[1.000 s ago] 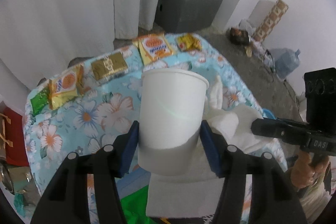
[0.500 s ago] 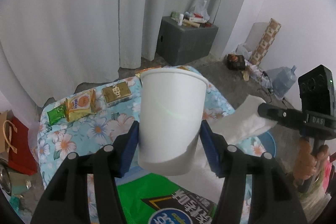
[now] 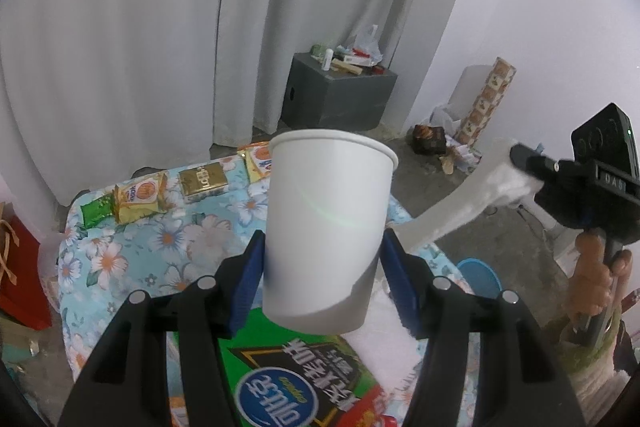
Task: Collect trash
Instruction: 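Carry cup and tissue to the wastebasket and open both tools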
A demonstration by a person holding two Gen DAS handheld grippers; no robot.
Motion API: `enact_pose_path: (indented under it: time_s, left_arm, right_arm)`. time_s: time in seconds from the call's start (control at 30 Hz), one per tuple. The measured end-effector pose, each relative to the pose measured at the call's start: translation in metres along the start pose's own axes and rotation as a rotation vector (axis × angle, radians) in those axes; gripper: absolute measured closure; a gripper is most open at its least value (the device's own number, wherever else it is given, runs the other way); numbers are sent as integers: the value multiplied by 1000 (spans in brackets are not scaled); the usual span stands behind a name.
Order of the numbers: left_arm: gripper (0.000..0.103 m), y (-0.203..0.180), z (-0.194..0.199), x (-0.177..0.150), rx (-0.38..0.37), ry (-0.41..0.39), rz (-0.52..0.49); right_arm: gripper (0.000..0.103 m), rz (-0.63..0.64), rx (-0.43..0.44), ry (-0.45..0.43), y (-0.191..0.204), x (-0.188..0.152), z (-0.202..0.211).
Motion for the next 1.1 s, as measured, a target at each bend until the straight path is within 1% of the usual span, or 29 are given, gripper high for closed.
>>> enact_pose_path:
  time_s: [0.13,0.23,0.4,0.47,0.63,0.73,0.9,1.1]
  left_arm:
    - [47,-13,13,-9,-35,-32,13]
    - [47,-25,21,-18,-62,-48,4]
    - [47,-50,26,-38,-87,-49,-39]
    - [47,-63,23,-46,-127,-33,-35]
    - [47,-105,3,-64,-222,17,-40]
    - [47,-136,-13,-69,-257,41,-62]
    - [47,-182,-41,-71,-283,74,-113]
    - [47,-253,-91,-76,-324,150,-200]
  right_arm:
    - [100,13,-11,-35,6,0,18]
    - [100,19,-35,-54,7,-6,35]
    - [100,-1,-86,-79,-2,-25,65]
    - [100,-13,-101,-87,-6,-31,77]
    - [100,-63,-155,-129,-26,-50,113]
    - [100,-102,-186,-160,-42,-58,136]
    - [100,-158,-231,-224,-71,-67,176]
    - [100,-228,-319,-312,-114,-76,227]
Point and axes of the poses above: each gripper's, at about its wrist camera, not at the fingertips, and z roughly against the way its jaws point, y to its left, x to its top, the point moved 2 cm from there along -z, roughly the way its jaws point, and after that the axes turned 5 degrees about z, right-handed, at the moved point
